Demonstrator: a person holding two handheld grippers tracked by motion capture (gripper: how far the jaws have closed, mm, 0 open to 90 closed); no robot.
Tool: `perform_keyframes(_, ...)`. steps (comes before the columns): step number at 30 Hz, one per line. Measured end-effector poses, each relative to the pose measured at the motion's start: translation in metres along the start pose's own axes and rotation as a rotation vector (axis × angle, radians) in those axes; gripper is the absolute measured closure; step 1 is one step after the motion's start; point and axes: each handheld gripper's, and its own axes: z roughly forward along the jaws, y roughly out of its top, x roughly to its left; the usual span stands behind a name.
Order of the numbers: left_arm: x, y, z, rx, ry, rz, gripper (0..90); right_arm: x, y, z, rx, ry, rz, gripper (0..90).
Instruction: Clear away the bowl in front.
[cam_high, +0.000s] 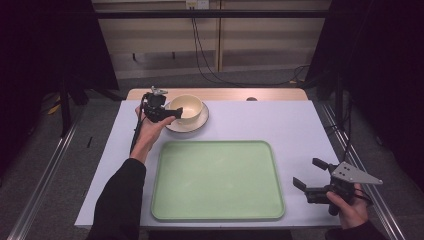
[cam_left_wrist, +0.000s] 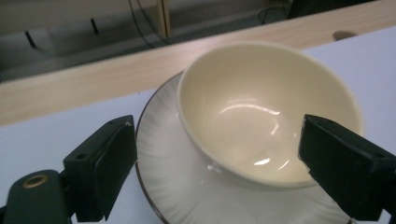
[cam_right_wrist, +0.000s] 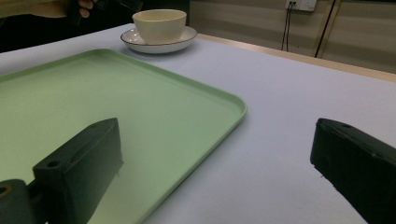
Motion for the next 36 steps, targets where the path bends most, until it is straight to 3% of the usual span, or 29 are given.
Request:
perform_keyframes(6,0.008,-0.002,0.013,0.050,0.025,-0.036,17.5,0.000,0.000,0.000,0.003,0.006,0.004,1.7)
perform_keyframes(11,0.003,0.005,0.022,0.090,0.026,-0.027,24.6,0.000,0.000,0.000,0.003,0.004,0.003,1.8)
perform_keyframes(12,0.001,0.007,0.027,0.111,0.017,-0.038,26.2,0.000,0.000,0.000,0.002,0.004,0.001,1.7)
perform_keyframes(17,-0.003,0.007,0.036,0.121,-0.004,-0.063,30.4,-0.001,-0.001,0.000,0.001,0.002,0.005,1.8)
perform_keyframes(19,-0.005,0.008,0.042,0.137,0.006,-0.079,30.5,0.000,0.000,0.000,0.002,0.007,0.010,1.8)
perform_keyframes(20,-0.007,0.010,0.045,0.169,0.017,-0.059,30.8,0.000,0.000,0.000,-0.003,0.005,0.004,1.8)
perform_keyframes(22,-0.007,0.011,0.047,0.198,0.027,-0.069,30.8,-0.001,0.000,-0.001,-0.002,0.007,0.002,1.8)
perform_keyframes(25,-0.003,0.009,0.050,0.216,-0.021,-0.086,32.0,-0.001,0.000,0.000,-0.002,0.008,0.003,1.8)
perform_keyframes(27,-0.003,0.008,0.052,0.233,-0.006,-0.091,36.7,-0.001,0.000,0.000,-0.001,0.008,0.003,1.8)
perform_keyframes(28,-0.002,0.008,0.053,0.227,-0.015,-0.116,37.3,-0.001,-0.001,0.000,-0.004,0.002,0.000,1.8)
perform_keyframes(33,-0.003,0.008,0.052,0.227,-0.006,-0.113,48.4,-0.001,-0.001,0.000,-0.001,0.006,0.002,1.8)
perform_keyframes(36,-0.004,0.009,0.051,0.244,-0.003,-0.140,54.1,-0.001,-0.001,0.000,-0.001,0.005,0.000,1.8)
